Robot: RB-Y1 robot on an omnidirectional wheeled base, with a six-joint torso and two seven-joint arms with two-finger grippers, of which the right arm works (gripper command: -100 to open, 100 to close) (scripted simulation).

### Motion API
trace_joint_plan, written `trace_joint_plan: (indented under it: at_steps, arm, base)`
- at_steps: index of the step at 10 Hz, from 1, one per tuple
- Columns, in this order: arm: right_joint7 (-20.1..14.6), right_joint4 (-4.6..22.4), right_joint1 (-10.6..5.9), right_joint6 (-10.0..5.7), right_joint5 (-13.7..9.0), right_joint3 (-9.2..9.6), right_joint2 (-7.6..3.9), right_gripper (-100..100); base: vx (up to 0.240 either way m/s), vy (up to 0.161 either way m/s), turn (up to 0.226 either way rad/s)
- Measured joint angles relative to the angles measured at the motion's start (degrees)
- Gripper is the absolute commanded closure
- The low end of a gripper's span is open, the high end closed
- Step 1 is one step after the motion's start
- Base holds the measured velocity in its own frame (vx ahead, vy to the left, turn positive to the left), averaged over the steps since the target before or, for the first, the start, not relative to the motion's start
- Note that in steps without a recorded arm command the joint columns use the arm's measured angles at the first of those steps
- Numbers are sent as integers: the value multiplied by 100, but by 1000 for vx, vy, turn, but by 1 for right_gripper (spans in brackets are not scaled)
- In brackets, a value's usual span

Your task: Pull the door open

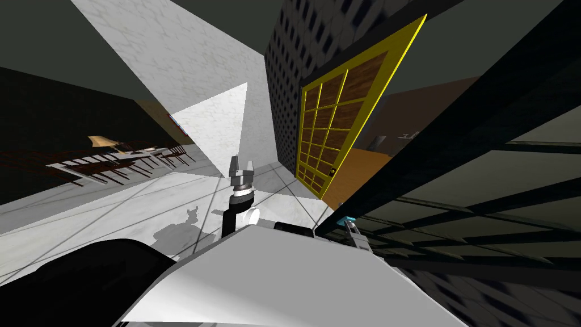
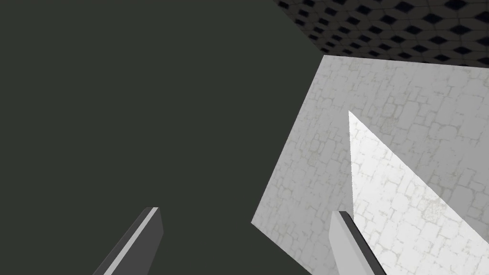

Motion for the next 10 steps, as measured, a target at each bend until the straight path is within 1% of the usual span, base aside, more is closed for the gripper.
trace_joint_plan:
  at_steps: [6,7,9,10]
  arm:
    - [-268,247,-35,-302,165,183,-109,100]
    - [-309,282,-48,-348,185,201,-136,100]
    - [-336,326,-36,-355,194,222,-149,100]
    - [-366,368,-64,-388,206,234,-157,100]
  base:
    - [-208,-42,123]
    - [-99,2,16]
    - [-173,-39,144]
    - [-210,-57,141]
